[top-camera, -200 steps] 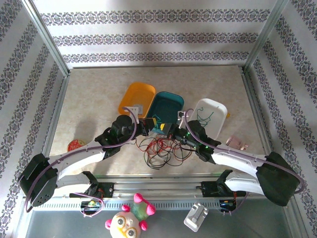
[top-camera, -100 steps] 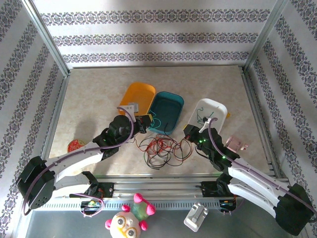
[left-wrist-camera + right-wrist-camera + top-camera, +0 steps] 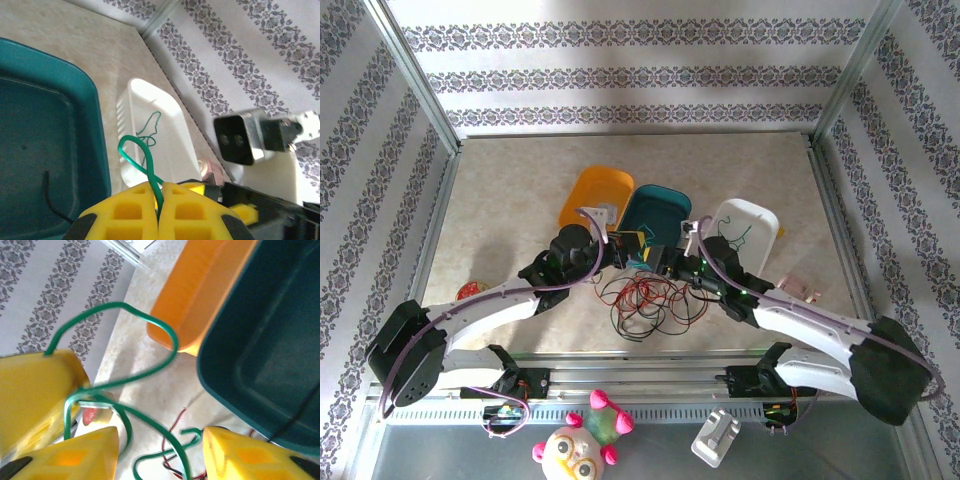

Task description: Untangle the cables

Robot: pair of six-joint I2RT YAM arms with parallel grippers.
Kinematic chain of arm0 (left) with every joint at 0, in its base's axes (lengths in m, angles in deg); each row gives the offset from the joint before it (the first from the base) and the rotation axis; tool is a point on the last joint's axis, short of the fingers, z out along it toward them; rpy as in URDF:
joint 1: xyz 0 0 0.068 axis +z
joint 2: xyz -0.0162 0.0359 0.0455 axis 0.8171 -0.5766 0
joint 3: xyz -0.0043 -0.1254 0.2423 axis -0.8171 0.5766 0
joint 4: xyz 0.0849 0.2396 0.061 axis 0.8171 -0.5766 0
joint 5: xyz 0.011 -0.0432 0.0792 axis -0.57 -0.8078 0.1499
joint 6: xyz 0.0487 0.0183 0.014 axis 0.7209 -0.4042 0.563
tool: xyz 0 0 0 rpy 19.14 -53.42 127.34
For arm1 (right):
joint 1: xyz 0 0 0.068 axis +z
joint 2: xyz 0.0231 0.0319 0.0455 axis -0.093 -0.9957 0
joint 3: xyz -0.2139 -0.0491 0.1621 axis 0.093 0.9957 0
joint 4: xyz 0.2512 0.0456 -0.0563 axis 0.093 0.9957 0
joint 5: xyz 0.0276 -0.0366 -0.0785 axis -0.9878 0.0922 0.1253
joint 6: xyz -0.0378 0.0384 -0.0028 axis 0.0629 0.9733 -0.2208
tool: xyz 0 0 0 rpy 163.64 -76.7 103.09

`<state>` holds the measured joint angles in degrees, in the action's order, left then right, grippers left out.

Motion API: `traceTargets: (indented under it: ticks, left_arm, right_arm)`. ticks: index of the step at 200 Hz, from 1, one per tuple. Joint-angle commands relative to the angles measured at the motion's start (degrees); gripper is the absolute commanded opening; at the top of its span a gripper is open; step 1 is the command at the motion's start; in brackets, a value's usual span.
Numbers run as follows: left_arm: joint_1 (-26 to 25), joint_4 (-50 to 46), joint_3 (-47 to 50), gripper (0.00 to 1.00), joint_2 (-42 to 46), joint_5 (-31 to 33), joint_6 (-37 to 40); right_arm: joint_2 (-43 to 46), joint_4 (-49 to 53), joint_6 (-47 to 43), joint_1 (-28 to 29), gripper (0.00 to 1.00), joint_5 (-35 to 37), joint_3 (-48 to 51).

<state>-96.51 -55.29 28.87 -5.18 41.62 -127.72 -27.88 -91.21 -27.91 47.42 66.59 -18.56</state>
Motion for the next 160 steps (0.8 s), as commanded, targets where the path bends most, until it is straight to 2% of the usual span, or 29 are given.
traceTargets:
  ticks: [1, 17, 35, 45, 75, 86, 99, 113, 135, 160]
  left_arm:
    - [-0.9, 4.0, -1.1, 0.00, 0.2, -4.0, 0.7]
    - [-0.9, 4.3, -0.5, 0.00, 1.0, -3.7, 0.3]
    - [-0.9, 2.8, -0.2, 0.00, 2.1, -2.6, 0.6]
    - [-0.9, 0.7, -0.5, 0.01, 2.8, -1.2, 1.2]
    - [-0.9, -7.5, -1.3, 0.38, 4.8, 6.9, 3.5]
    - [-0.9, -10.1, -1.1, 0.58, 5.7, 11.7, 3.4]
    - [-0.9, -11.6, -0.6, 0.68, 7.0, 16.6, 3.4]
    - [-0.9, -13.1, -0.2, 0.73, 7.7, 20.2, 4.1]
    - [-0.9, -18.1, -1.7, 0.74, 6.7, 22.2, 6.1]
    - [-1.1, -20.9, -2.2, 0.75, 5.0, 22.8, 6.2]
  right_arm:
    - [-4.0, -4.0, 1.0, 0.4, 0.25, -0.4, -2.1]
    - [-5.1, -4.4, 2.5, 0.5, 0.08, 1.7, -1.4]
    - [-3.9, -3.6, 4.0, 0.1, 0.00, 5.4, 0.6]
    - [-2.4, -3.1, 5.2, -0.5, 0.00, 8.0, 2.1]
    - [5.5, -0.3, 7.4, -4.0, 0.00, 13.5, 7.1]
    - [9.5, 1.1, 7.2, -5.9, 0.00, 14.1, 8.6]
    - [15.2, 2.9, 6.2, -8.4, 0.00, 14.0, 9.7]
    - [21.6, 7.5, 5.6, -12.6, 0.00, 13.1, 11.7]
    - [30.5, 15.0, 5.8, -21.3, 0.00, 10.6, 13.1]
    - [35.2, 20.9, 6.9, -31.5, 0.02, 6.2, 14.4]
